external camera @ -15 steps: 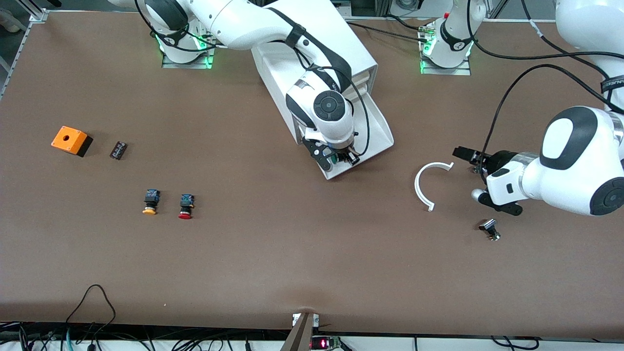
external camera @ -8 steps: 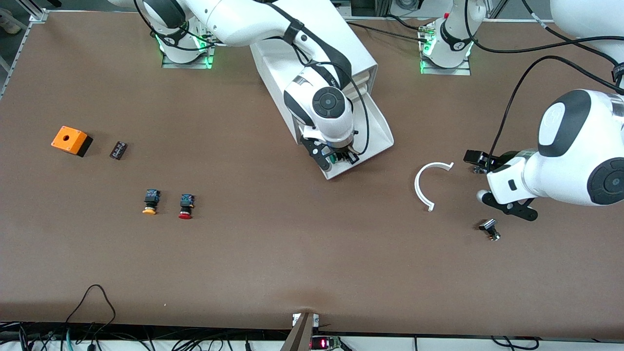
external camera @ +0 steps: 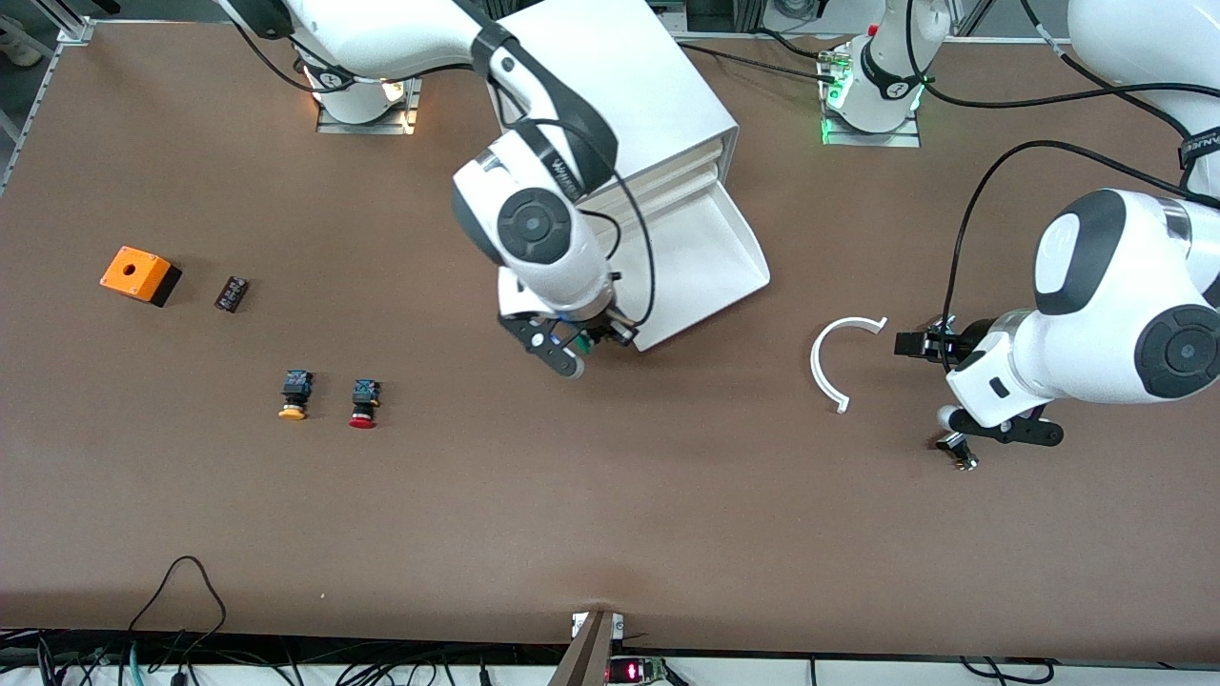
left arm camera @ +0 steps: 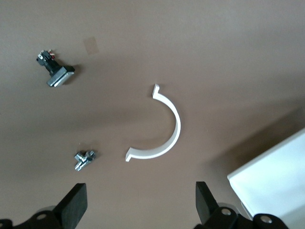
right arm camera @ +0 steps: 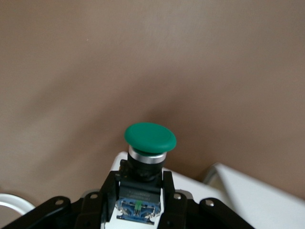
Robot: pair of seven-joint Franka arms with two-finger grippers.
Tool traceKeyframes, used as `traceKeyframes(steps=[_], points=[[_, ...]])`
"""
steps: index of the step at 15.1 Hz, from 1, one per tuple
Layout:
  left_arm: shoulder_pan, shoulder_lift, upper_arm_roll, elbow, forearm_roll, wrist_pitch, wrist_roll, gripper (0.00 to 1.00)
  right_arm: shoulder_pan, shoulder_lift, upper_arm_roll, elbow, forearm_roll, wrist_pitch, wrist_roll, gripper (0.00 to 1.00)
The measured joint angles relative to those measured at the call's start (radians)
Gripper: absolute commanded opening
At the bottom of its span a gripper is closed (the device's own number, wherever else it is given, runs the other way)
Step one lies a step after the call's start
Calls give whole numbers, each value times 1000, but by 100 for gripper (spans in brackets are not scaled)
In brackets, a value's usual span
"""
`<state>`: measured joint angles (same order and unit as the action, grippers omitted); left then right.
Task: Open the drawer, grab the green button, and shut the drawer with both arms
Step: 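Lift the green button out with the right gripper while the left gripper approaches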
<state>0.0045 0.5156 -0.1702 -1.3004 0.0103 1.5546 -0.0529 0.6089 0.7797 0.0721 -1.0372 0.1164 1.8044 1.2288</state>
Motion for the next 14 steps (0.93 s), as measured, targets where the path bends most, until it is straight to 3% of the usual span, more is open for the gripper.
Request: traceKeyframes(steps=[3,5,9,14], points=[[3,-107,1,-234,0,218,-27,100,-63,-10,-17,-16,-1,-77,-314,0],[0,-165,0,-366,1,313,-92,100,-79,-14,-68,-57,-1,-69,-501,0],[-37,-184,-2,-509,2,437,-307,100,-94,-15,-163,-189,1,56,-783,0],[-112,-163,-7,-615,2,598,-573,100,-163,-15,-175,-326,47,231,-1061,0]])
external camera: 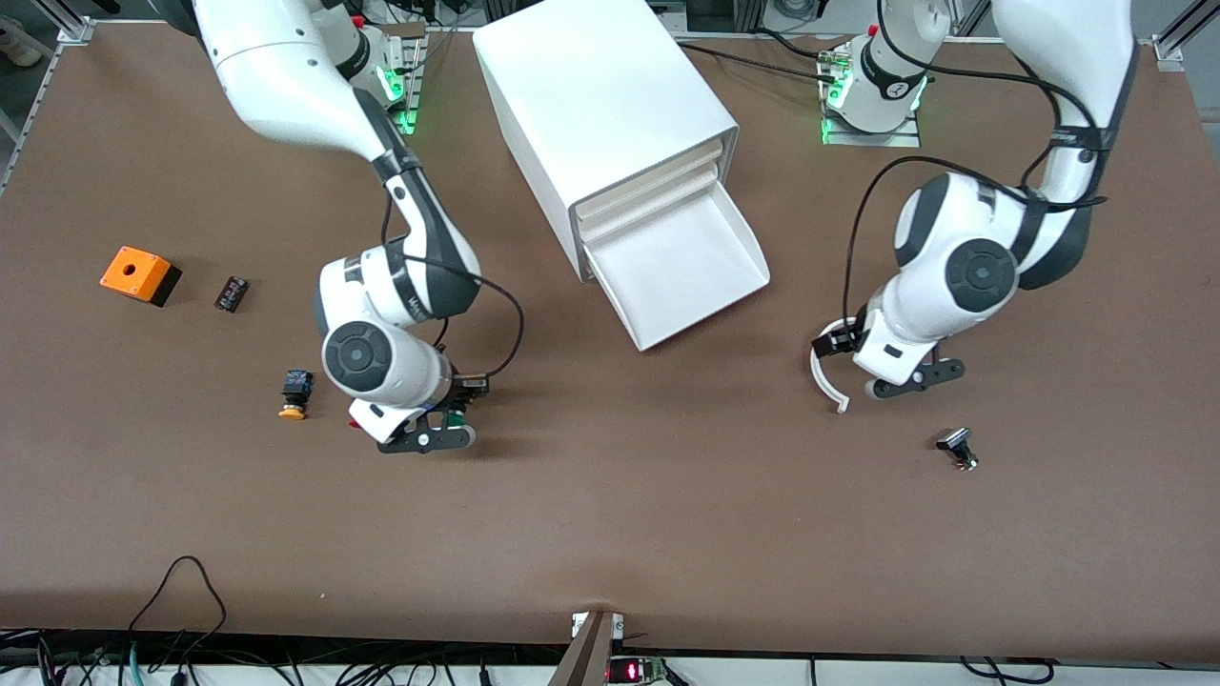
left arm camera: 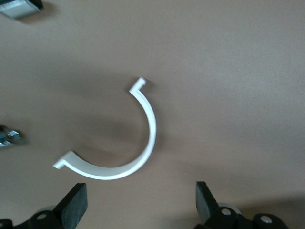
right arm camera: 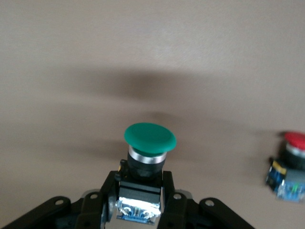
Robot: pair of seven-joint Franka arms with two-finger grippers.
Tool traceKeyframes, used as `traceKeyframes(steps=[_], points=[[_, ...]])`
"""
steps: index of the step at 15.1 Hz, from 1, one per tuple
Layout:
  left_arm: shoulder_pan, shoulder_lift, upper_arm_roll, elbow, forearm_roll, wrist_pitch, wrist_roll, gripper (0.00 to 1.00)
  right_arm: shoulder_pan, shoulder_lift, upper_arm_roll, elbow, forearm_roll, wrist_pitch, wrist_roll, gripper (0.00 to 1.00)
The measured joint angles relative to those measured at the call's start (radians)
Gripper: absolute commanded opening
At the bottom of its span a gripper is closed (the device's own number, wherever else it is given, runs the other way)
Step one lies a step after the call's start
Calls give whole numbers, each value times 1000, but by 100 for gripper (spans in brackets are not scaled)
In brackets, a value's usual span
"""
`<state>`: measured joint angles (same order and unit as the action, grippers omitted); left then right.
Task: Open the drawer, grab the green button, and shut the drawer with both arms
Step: 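Lift the green button out with the right gripper while the left gripper approaches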
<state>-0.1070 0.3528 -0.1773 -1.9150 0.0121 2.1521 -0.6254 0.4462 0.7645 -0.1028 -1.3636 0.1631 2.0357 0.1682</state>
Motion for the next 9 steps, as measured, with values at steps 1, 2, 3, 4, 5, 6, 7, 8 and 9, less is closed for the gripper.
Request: traceKeyframes(steps=[1,2,3,4,5,6,7,8,9], points=[[-20,6,-1,-16,0,23,-45,100,-19,0,-1,-21,9,22,-50,0],[-43,13,-2,-33,0,48,-94,100,-40,2,-1,-38,14,36,-96,0],[-66,19,-4,-49,0,72,-143,100,-61,4,-2,-51,16,43,-134,0],[-88,26,-5,-61,0,91,-178,100,-79,5,-2,-60,17,46,-159,0],[-107,34,-6,-68,0,108,-204,100,-92,7,-2,-68,19,47,-176,0],[-123,42,-6,-72,0,123,-223,100,-99,9,-2,-75,20,50,-182,0],[-138,49,-6,-73,0,132,-241,100,-102,14,-1,-83,24,57,-183,0],[-151,53,-7,-73,0,136,-262,100,-103,19,-1,-91,34,65,-183,0],[-164,56,-7,-73,0,140,-284,100,-103,26,-1,-98,51,71,-183,0]])
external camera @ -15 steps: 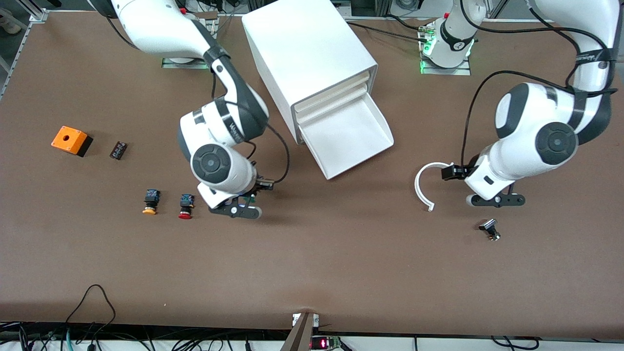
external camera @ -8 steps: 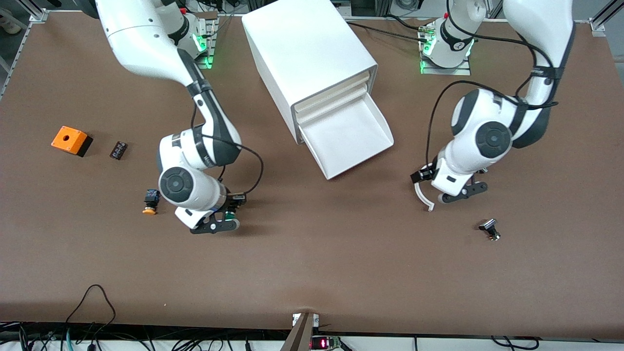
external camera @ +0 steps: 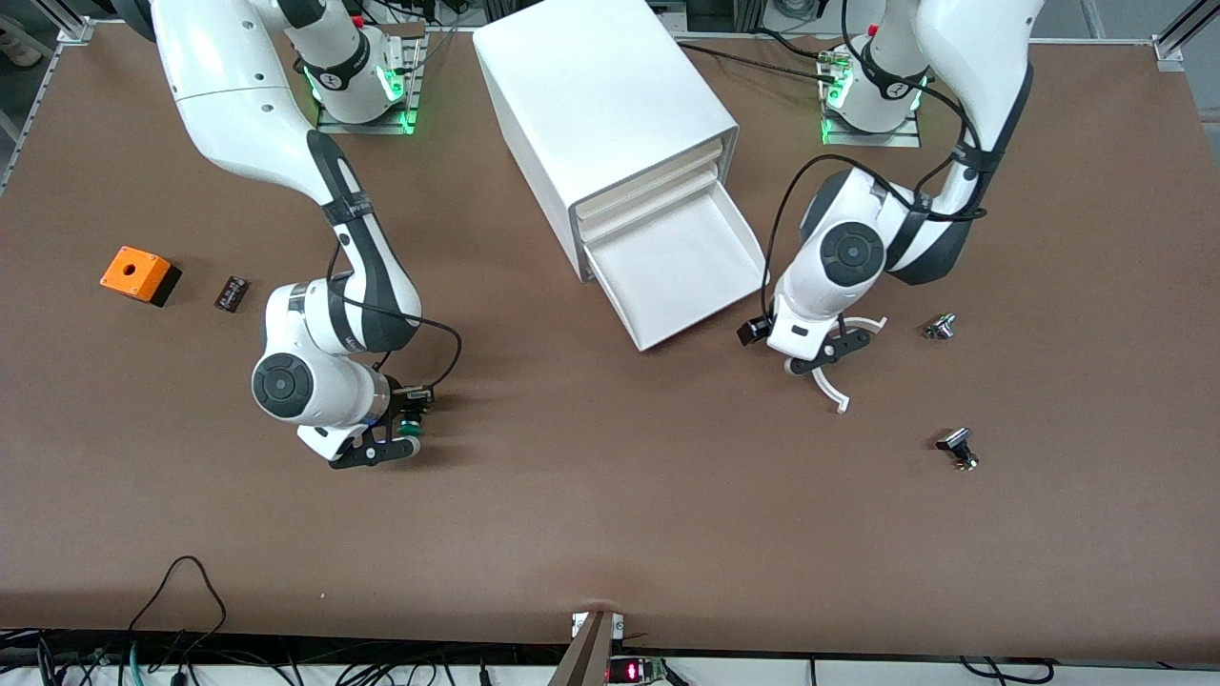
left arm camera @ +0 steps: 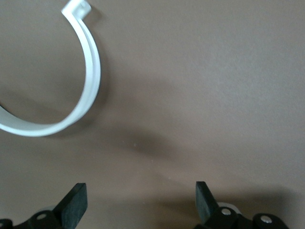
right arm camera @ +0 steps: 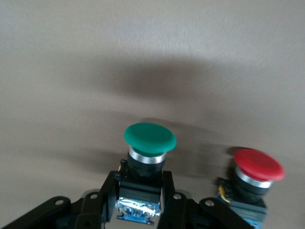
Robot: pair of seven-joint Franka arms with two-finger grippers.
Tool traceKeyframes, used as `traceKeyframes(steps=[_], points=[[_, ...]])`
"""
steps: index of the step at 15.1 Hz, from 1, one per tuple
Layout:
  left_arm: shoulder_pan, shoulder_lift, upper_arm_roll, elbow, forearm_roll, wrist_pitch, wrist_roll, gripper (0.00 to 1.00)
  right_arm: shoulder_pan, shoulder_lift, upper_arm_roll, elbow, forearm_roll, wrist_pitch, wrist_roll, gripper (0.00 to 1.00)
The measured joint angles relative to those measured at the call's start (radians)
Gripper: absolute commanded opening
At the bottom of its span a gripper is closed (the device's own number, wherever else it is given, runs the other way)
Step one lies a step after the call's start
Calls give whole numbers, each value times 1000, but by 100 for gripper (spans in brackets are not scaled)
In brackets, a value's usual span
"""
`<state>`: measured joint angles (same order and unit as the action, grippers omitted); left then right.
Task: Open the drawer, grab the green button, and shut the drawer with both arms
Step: 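Lift the green button out with the right gripper while the left gripper approaches, then place the green button by the red button while the left gripper pushes the drawer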
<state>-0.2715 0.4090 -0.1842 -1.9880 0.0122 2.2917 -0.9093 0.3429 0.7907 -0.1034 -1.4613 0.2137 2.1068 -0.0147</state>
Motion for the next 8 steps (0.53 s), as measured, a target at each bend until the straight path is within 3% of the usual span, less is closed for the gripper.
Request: traceKeyframes(steps=[2,3,4,5,8], points=[[-27,6,0,0,0,13,-42,100,1,16,5,-5,20,11,0,0],[-37,10,0,-1,0,21,-55,99,1,20,6,-5,21,15,1,32],[-42,13,0,-3,0,31,-62,100,1,19,7,-5,21,15,2,87],[-44,16,0,-3,0,40,-64,99,1,19,7,-5,21,16,5,100],[-52,24,0,-5,0,47,-65,99,0,18,7,2,22,28,15,100]])
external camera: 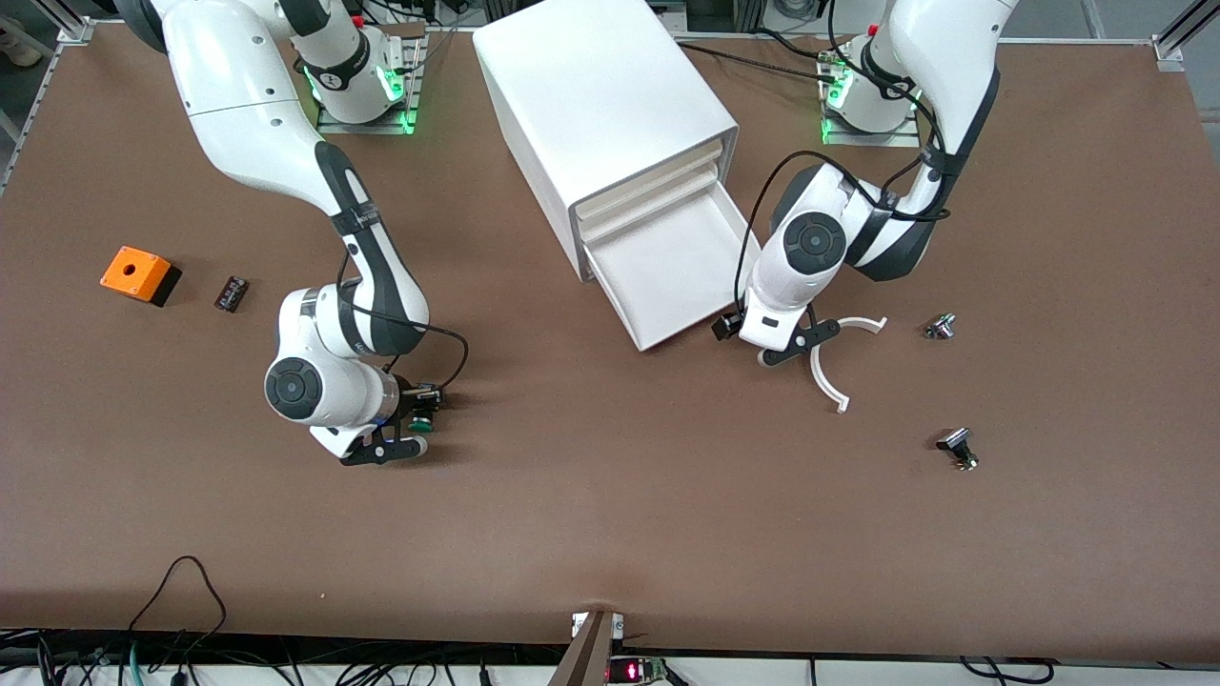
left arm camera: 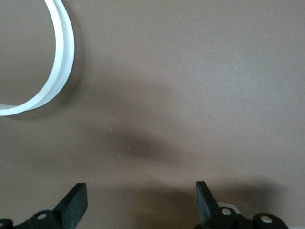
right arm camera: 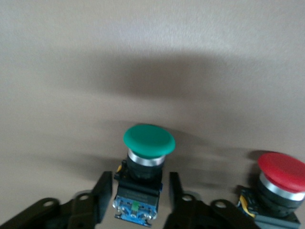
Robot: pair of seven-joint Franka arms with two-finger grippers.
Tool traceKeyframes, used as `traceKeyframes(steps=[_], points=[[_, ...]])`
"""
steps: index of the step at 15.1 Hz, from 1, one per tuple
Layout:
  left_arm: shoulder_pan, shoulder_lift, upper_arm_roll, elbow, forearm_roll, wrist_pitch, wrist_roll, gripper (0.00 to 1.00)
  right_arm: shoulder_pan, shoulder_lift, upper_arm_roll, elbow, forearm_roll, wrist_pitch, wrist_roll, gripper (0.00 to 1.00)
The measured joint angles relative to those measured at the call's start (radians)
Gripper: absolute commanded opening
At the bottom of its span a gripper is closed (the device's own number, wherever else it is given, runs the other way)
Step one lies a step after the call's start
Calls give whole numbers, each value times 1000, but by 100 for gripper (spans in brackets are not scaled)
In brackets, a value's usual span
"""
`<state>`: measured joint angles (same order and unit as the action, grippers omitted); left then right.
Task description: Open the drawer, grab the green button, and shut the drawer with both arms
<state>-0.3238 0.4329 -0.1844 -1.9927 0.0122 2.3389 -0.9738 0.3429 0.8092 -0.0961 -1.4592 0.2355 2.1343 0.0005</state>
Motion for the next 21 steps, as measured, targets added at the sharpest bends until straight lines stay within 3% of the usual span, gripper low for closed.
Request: traceKeyframes(steps=[6,14,19,21], points=[[-46,11,-1,-17,0,6,-3,99,-1,-85,-10,31,0,-65,3,100],[-57,11,-76,-54,0,5,-7,100,-7,-276,-105,32,-2,-239,3,100],[-56,11,-136,-69,0,-11,-15,99,-12,-375,-107,27,-91,-314,75,100],[-56,11,-153,-70,0,-20,-33,99,-69,-412,-60,21,-128,-330,92,100]])
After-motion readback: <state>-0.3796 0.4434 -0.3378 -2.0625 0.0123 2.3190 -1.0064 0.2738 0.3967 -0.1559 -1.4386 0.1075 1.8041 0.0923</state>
